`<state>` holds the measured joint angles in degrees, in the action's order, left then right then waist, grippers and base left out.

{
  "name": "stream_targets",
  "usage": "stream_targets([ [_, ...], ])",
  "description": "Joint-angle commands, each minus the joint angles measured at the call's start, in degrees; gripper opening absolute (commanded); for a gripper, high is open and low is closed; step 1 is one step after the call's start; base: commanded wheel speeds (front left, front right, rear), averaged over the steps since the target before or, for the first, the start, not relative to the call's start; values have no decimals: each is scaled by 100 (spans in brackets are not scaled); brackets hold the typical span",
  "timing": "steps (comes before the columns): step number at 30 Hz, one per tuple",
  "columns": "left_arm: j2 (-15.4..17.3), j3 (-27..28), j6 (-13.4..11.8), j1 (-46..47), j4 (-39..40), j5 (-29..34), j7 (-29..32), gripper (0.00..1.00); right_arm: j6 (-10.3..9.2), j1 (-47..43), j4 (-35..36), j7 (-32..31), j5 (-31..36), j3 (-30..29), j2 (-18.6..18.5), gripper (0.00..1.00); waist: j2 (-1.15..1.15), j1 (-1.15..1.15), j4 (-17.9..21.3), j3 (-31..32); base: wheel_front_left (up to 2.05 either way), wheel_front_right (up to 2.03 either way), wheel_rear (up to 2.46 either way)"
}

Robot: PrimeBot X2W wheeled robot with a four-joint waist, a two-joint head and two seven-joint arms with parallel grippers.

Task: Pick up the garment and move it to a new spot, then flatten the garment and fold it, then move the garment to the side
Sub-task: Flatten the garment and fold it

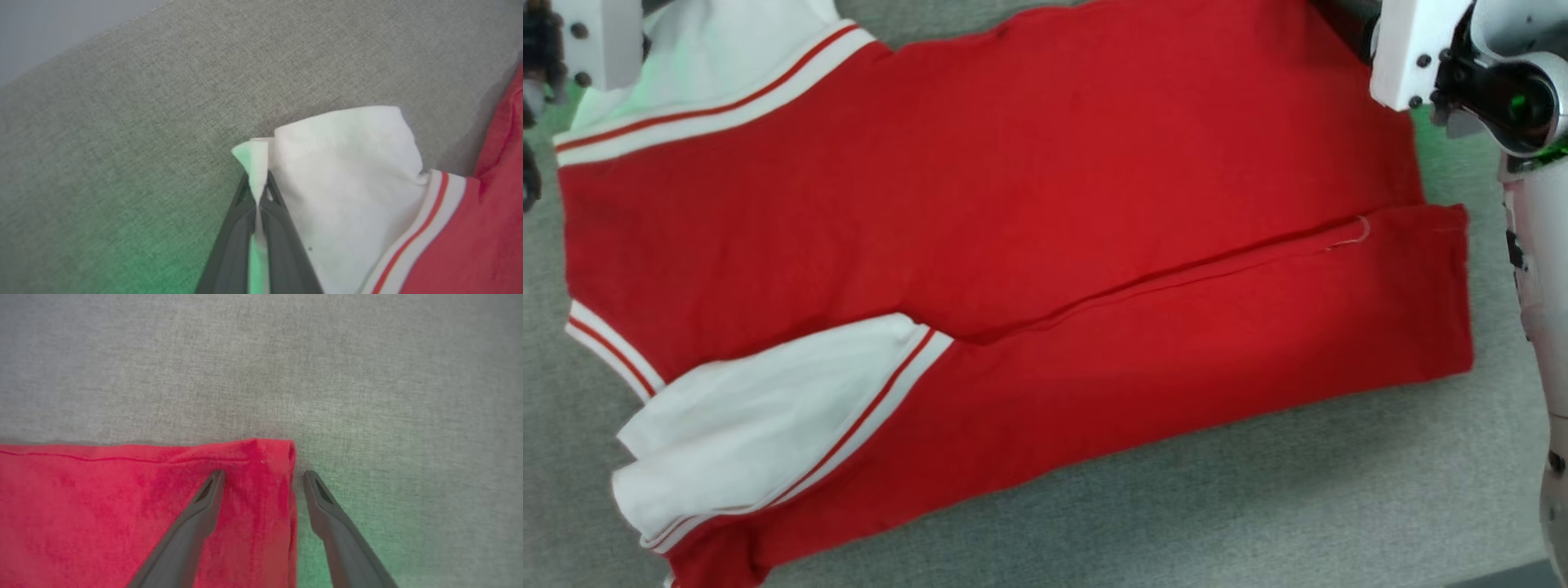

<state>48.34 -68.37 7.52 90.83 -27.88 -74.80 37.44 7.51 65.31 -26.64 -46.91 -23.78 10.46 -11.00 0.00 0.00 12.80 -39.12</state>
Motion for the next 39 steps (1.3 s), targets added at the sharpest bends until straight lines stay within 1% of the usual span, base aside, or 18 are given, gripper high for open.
stream_targets([
  [1,-28,-192,-10,-182,-16,-16,72,0,-4,65,-78,-5,-5,11,-1,100,0,0,-79,-72,0,0,0],
  [5,-45,-317,-10,-128,75,-93,8,0,-4,82,-429,-124,36,64,33,100,0,0,-139,-85,0,0,0],
  [6,-55,-342,-9,-119,90,-109,-1,0,-4,84,-488,-144,23,74,50,77,0,0,-153,-83,0,0,0],
  [8,-79,-383,-9,-117,131,-148,-44,0,-4,108,-587,-160,8,72,74,0,0,0,-174,-69,0,0,0],
  [10,-115,-399,-7,-128,171,-216,-164,0,-4,92,-644,-152,20,78,77,0,0,0,-202,-28,0,0,0],
  [15,-202,-397,-6,-135,255,-250,-656,0,-5,93,-574,279,99,45,-53,0,0,0,-335,197,0,0,0],
  [20,-193,-412,-7,-246,537,-391,-1217,0,-5,-121,-360,624,4,139,-273,0,0,0,-552,584,0,0,0],
  [23,-127,-441,-7,-428,837,-403,-1677,0,-5,-444,-93,728,-159,270,-491,0,0,0,-698,871,0,0,0],
  [27,59,-460,-7,-678,1321,-470,-2204,0,-5,-959,413,690,-446,411,-850,0,0,0,-857,1212,0,0,0],
  [30,252,-482,-7,-944,1813,-473,-2477,0,-4,-1407,849,614,-645,407,-1104,0,0,0,-948,1431,0,0,0],
  [34,582,-494,-8,-1340,2499,-337,-2863,0,-4,-2072,1517,534,-825,260,-1387,0,0,0,-1067,1671,0,0,0],
  [39,988,-501,-8,-1972,3224,-136,-3306,0,-4,-3057,2319,371,-989,-187,-1622,0,0,0,-1210,1855,0,0,0],
])
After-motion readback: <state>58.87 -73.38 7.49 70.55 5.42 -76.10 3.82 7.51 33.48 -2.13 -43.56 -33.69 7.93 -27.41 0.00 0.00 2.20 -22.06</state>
